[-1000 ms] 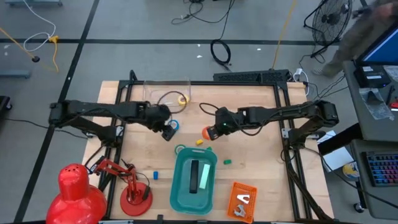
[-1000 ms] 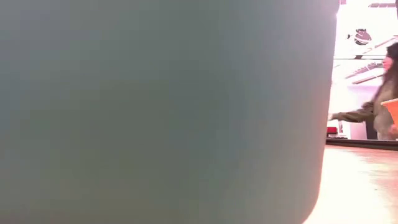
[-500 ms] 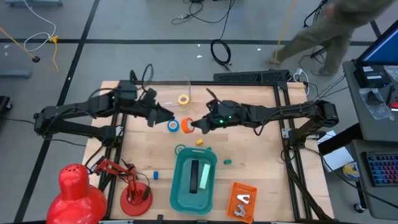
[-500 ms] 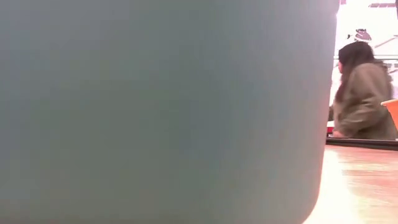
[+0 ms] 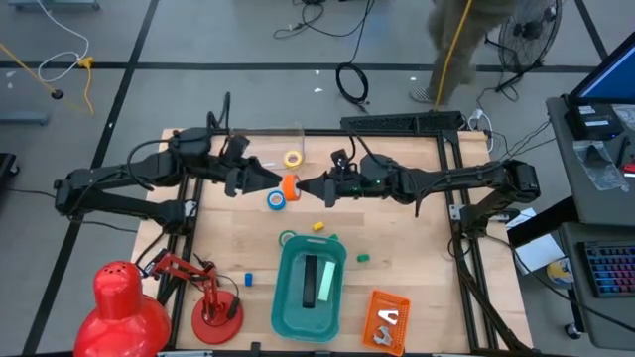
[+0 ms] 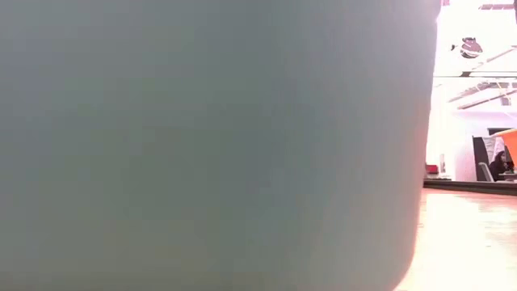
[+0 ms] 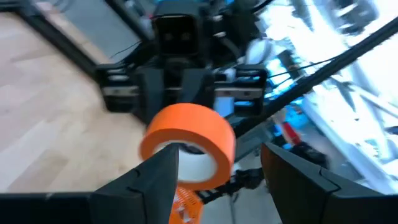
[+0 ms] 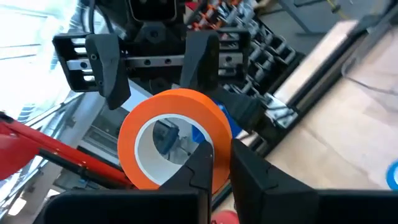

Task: Pick and place Stapler, Stapler remover, tape
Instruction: Put the orange tape into the transparent bin

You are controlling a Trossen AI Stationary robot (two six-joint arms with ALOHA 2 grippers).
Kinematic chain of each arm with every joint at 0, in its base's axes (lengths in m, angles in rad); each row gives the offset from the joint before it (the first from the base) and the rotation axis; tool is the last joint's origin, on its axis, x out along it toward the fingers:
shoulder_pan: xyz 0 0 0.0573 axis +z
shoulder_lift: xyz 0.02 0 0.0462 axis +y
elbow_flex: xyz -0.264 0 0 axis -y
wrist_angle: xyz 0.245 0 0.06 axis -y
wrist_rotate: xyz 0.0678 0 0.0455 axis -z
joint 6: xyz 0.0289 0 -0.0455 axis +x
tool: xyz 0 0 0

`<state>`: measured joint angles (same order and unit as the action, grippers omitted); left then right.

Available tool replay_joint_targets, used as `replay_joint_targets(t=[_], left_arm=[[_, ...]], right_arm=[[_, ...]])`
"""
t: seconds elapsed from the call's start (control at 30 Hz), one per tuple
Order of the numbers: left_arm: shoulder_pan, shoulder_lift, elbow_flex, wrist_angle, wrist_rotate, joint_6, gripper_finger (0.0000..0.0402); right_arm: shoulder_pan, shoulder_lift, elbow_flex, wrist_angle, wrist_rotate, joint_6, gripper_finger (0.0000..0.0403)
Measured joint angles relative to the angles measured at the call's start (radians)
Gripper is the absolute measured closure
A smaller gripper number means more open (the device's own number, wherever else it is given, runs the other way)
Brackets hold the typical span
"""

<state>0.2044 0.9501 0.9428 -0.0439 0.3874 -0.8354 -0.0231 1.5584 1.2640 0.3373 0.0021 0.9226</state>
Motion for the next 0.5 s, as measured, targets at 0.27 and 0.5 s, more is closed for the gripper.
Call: replay_joint_targets(t=[0.27, 0.5], left_arm=[[-0.015, 0.001, 0.000, 0.073, 0.007, -0.030, 0.0172], [-0.026, 0.016, 0.000, 0.098, 0.005, -0.043, 0.0172]], right_arm=[[0.003, 0.000, 0.000, 0.069, 0.032, -0.032, 0.0380], [0.005, -0.001, 0.000, 0.144, 0.053, -0.059, 0.0380]])
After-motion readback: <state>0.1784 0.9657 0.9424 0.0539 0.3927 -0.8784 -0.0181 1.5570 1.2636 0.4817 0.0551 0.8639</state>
